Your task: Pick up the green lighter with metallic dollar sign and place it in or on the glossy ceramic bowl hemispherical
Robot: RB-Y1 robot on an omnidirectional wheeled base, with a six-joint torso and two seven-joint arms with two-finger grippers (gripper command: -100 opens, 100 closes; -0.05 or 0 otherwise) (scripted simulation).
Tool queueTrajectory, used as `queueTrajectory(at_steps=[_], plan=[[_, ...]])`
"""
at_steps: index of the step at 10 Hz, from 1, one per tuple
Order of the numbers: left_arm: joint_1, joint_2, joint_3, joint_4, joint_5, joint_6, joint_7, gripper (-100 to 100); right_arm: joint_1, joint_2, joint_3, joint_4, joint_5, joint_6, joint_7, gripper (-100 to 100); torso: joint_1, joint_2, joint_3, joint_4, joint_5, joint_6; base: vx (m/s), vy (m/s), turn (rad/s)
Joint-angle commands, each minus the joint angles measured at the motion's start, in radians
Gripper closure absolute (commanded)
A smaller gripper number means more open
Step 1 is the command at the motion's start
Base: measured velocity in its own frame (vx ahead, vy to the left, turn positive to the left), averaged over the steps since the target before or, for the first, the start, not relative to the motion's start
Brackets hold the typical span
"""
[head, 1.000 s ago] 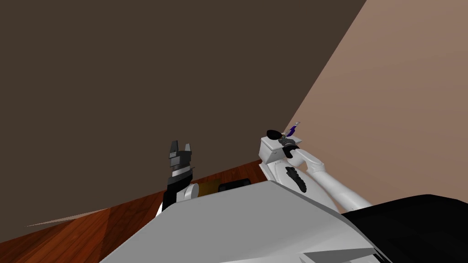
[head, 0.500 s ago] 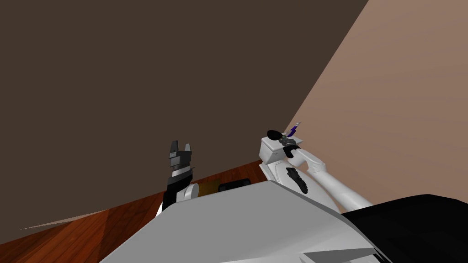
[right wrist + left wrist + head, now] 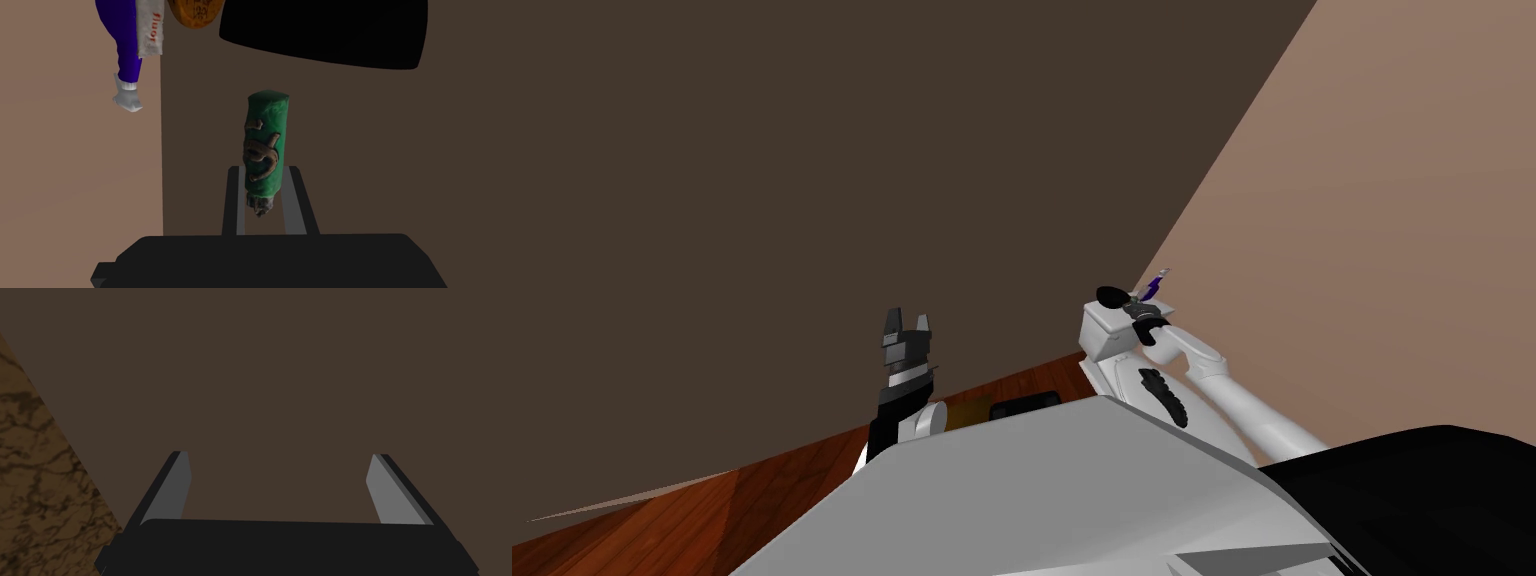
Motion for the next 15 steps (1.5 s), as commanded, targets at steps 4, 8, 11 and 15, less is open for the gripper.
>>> queueTrajectory(at_steps=[4, 8, 11, 15], plan=[[0.000, 0.000, 0.000, 0.000, 0.000, 0.000, 0.000, 0, 0.005, -0.005, -0.020, -0.006, -0.054, -0.002, 0.032, 100, 0.001, 0.000, 0.000, 0.000, 0.000, 0.000, 0.057, 0.010, 0.029], [0.000, 0.000, 0.000, 0.000, 0.000, 0.000, 0.000, 0, 0.009, -0.007, -0.030, -0.010, -0.078, -0.003, 0.046, 100, 0.000, 0.002, 0.001, 0.001, 0.000, 0.000, 0.033, -0.004, -0.001], [0.000, 0.000, 0.000, 0.000, 0.000, 0.000, 0.000, 0, 0.009, -0.007, -0.030, -0.010, -0.078, -0.003, 0.046, 100, 0.001, 0.002, 0.001, 0.000, 0.000, 0.000, 0.026, -0.002, -0.007], [0.000, 0.000, 0.000, 0.000, 0.000, 0.000, 0.000, 0, 0.013, -0.009, -0.039, -0.014, -0.102, -0.003, 0.060, 100, 0.001, 0.002, 0.001, 0.000, 0.000, 0.000, 0.033, -0.002, 0.004]])
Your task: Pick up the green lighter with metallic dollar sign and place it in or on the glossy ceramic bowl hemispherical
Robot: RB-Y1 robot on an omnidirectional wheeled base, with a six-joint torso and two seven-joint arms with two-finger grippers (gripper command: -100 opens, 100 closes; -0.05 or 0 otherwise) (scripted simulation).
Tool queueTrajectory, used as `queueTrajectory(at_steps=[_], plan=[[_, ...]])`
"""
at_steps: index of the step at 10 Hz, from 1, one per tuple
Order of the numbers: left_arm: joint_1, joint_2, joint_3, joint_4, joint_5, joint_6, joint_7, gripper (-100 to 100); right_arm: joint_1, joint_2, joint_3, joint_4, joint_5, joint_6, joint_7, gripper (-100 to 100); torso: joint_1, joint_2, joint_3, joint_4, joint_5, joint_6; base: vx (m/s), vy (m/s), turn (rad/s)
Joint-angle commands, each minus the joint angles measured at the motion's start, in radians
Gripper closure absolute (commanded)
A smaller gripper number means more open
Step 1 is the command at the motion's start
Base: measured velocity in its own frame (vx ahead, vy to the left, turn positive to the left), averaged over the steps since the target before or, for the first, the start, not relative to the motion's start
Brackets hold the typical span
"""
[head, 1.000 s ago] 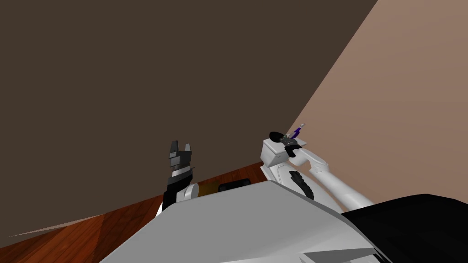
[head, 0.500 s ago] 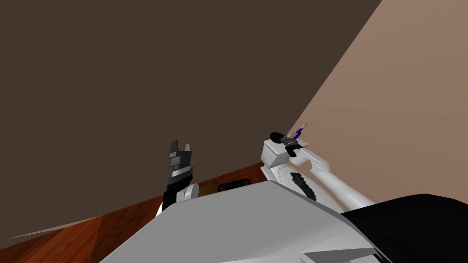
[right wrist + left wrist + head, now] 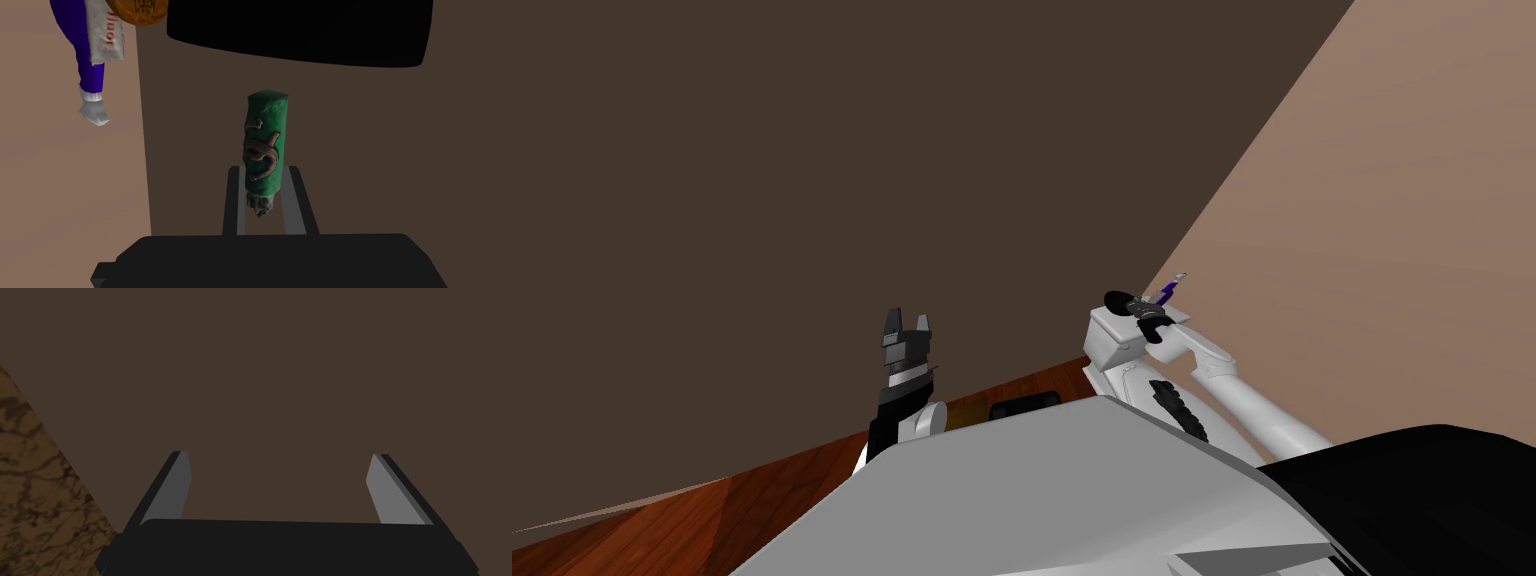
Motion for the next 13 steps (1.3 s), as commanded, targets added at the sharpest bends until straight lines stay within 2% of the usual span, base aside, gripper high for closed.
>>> queueTrajectory(at_steps=[1, 4, 6, 8, 9, 10, 13], plan=[[0.000, 0.000, 0.000, 0.000, 0.000, 0.000, 0.000, 0, 0.001, 0.000, 0.000, 0.000, 0.000, 0.001, 0.000, 100, 0.000, 0.000, 0.000, 0.000, 0.000, 0.000, 0.022, 0.002, -0.003], [0.000, 0.000, 0.000, 0.000, 0.000, 0.000, 0.000, 0, 0.007, -0.003, -0.017, -0.007, -0.044, 0.000, 0.026, 100, -0.001, -0.003, -0.001, 0.000, 0.000, 0.002, 0.110, -0.010, -0.092], [0.000, 0.000, 0.000, 0.000, 0.000, 0.000, 0.000, 0, 0.012, -0.006, -0.031, -0.012, -0.080, 0.000, 0.047, 100, -0.001, -0.011, -0.006, -0.002, 0.000, -0.002, 0.170, -0.009, 0.020], [0.000, 0.000, 0.000, 0.000, 0.000, 0.000, 0.000, 0, 0.017, -0.009, -0.047, -0.017, -0.123, -0.001, 0.072, 100, 0.002, -0.006, -0.004, -0.001, 0.000, -0.003, 0.047, 0.017, 0.100], [0.000, 0.000, 0.000, 0.000, 0.000, 0.000, 0.000, 0, 0.014, -0.009, -0.042, -0.016, -0.112, 0.000, 0.064, 100, 0.001, -0.003, -0.002, -0.001, 0.000, -0.001, 0.005, 0.003, 0.019], [0.000, 0.000, 0.000, 0.000, 0.000, 0.000, 0.000, 0, 0.014, -0.010, -0.043, -0.016, -0.115, 0.000, 0.067, -100, 0.001, 0.000, 0.000, 0.000, 0.000, 0.000, 0.000, 0.000, 0.000], [0.000, 0.000, 0.000, 0.000, 0.000, 0.000, 0.000, 0, 0.014, -0.010, -0.043, -0.016, -0.114, -0.001, 0.066, -100, 0.000, 0.002, 0.001, 0.001, 0.000, 0.000, 0.000, 0.000, 0.000]])
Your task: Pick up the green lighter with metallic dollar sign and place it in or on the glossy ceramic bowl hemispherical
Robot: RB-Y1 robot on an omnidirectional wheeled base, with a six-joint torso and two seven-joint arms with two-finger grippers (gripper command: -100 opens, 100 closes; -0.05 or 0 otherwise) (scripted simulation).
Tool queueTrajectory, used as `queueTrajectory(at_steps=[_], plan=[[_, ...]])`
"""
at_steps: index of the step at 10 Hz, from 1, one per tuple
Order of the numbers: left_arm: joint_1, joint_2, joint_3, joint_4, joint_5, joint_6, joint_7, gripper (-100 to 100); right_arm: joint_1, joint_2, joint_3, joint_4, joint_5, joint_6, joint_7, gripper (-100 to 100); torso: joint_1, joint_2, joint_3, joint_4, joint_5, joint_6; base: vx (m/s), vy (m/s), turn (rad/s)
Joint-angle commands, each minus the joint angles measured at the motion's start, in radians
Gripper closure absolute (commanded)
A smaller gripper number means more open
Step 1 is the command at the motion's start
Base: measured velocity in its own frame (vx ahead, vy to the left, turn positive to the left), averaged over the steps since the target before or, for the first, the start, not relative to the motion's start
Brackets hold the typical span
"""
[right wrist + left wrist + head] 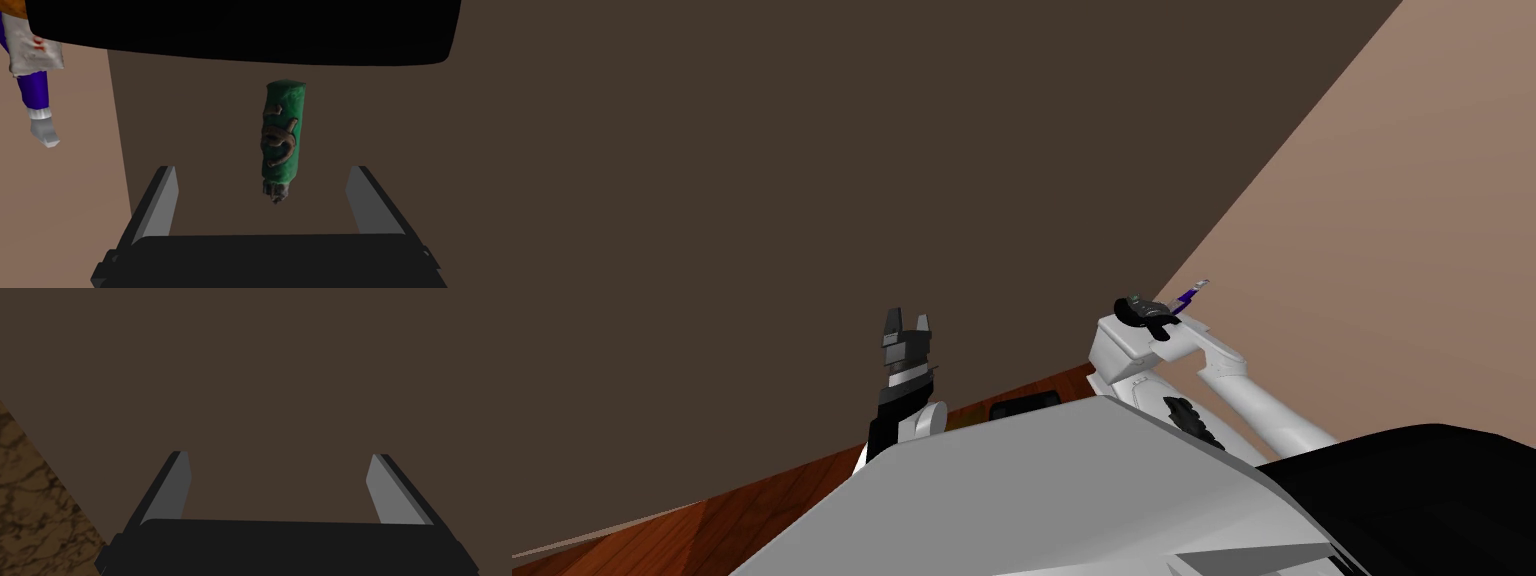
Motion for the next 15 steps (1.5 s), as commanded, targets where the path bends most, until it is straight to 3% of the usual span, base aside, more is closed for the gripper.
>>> queueTrajectory(at_steps=[1, 2, 3, 10, 11, 12, 15], plan=[[0.000, 0.000, 0.000, 0.000, 0.000, 0.000, 0.000, 0, 0.000, 0.000, 0.000, 0.000, 0.000, 0.000, 0.000, -100, 0.000, 0.000, 0.000, 0.000, 0.000, 0.000, 0.000, 0.000, 0.000], [0.000, 0.000, 0.000, 0.000, 0.000, 0.000, 0.000, 0, 0.000, 0.000, 0.000, 0.000, 0.000, 0.000, 0.000, 0, 0.000, 0.000, 0.000, 0.000, 0.000, 0.000, 0.000, 0.000, 0.000], [0.000, 0.000, 0.000, 0.000, 0.000, 0.000, 0.000, 0, 0.014, -0.036, -0.003, -0.029, -0.036, 0.028, -0.001, -100, 0.000, 0.000, 0.000, 0.000, 0.000, 0.000, 0.000, 0.000, 0.000], [0.000, 0.000, 0.000, 0.000, 0.000, 0.000, 0.000, 0, 0.064, -0.162, -0.015, -0.129, -0.161, 0.124, -0.005, -100, 0.000, 0.001, 0.000, 0.000, 0.000, 0.000, -0.003, 0.001, 0.003], [0.000, 0.000, 0.000, 0.000, 0.000, 0.000, 0.000, 0, 0.059, -0.153, -0.014, -0.121, -0.151, 0.117, -0.004, -100, 0.000, 0.001, 0.000, 0.000, 0.000, 0.000, 0.000, 0.000, 0.000], [0.000, 0.000, 0.000, 0.000, 0.000, 0.000, 0.000, 0, 0.059, -0.155, -0.014, -0.123, -0.154, 0.121, -0.004, 0, 0.000, 0.000, 0.000, 0.000, 0.000, 0.000, 0.000, 0.000, 0.000], [0.000, 0.000, 0.000, 0.000, 0.000, 0.000, 0.000, 0, 0.059, -0.155, -0.014, -0.123, -0.153, 0.120, -0.004, 0, 0.000, 0.000, 0.000, 0.000, 0.000, 0.000, 0.000, 0.000, 0.000]])
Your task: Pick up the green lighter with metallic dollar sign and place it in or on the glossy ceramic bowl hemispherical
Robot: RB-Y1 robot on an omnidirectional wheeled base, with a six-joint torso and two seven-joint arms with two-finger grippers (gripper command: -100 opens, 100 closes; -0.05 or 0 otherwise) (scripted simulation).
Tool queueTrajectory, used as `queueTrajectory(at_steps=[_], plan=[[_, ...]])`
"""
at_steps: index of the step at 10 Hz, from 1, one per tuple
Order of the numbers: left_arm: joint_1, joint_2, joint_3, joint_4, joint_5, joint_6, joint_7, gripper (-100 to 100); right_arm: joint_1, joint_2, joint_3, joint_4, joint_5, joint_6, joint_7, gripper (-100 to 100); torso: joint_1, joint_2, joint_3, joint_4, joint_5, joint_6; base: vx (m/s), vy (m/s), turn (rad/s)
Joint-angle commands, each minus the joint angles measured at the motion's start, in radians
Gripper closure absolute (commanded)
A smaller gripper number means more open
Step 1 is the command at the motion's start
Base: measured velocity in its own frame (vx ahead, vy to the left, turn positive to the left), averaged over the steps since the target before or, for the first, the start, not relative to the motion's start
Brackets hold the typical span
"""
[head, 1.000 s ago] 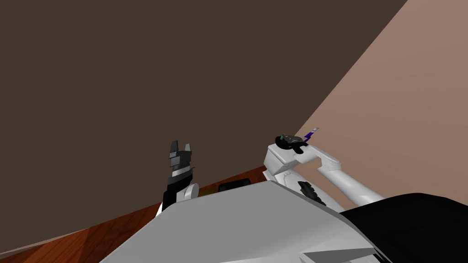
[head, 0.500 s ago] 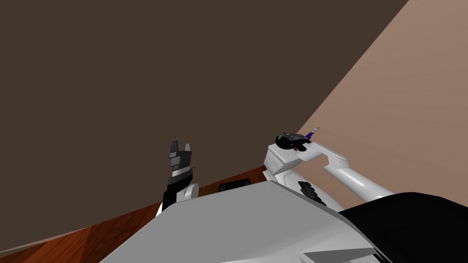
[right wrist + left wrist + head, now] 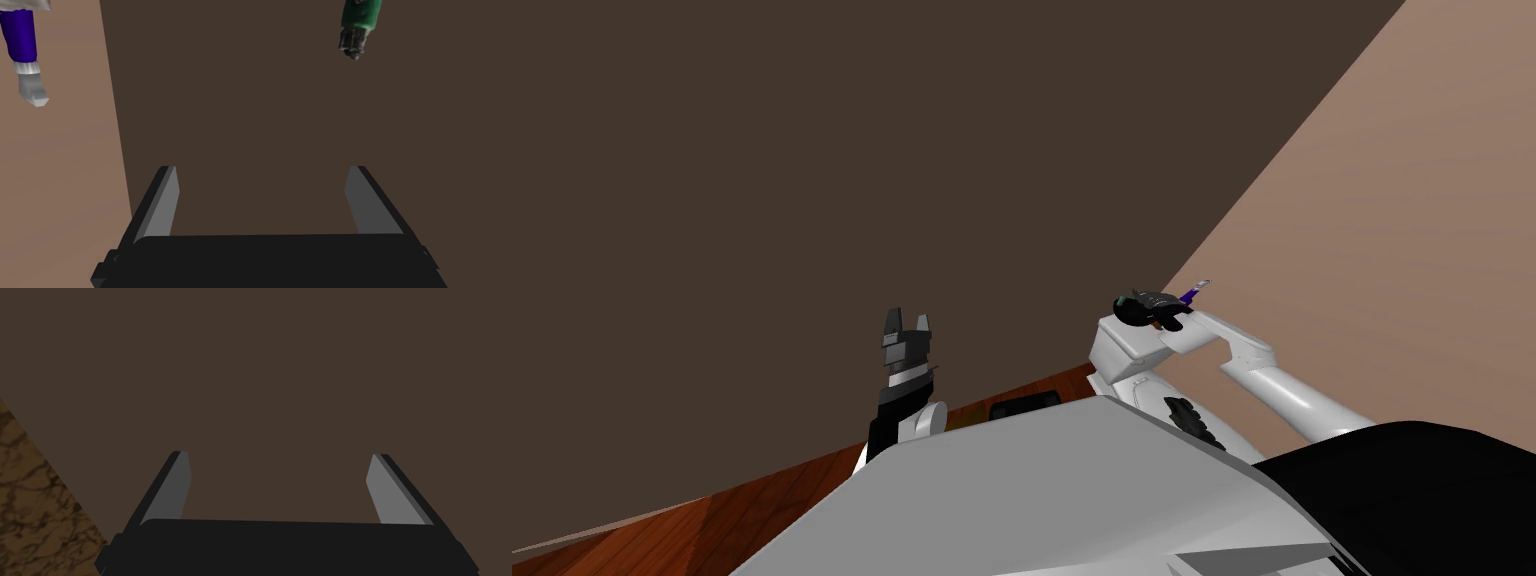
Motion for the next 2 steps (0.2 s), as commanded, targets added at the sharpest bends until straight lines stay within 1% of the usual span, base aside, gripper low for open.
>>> queueTrajectory(at_steps=[1, 2], plan=[[0.000, 0.000, 0.000, 0.000, 0.000, 0.000, 0.000, 0, 0.000, 0.000, 0.000, 0.000, 0.000, 0.000, 0.000, 0, 0.000, 0.000, 0.000, 0.000, 0.000, 0.000, 0.000, 0.000, 0.000], [0.000, 0.000, 0.000, 0.000, 0.000, 0.000, 0.000, 0, 0.000, 0.000, 0.000, 0.000, 0.000, 0.000, 0.000, 0, 0.000, 0.000, 0.000, 0.000, 0.000, 0.000, 0.000, 0.000, 0.000]])
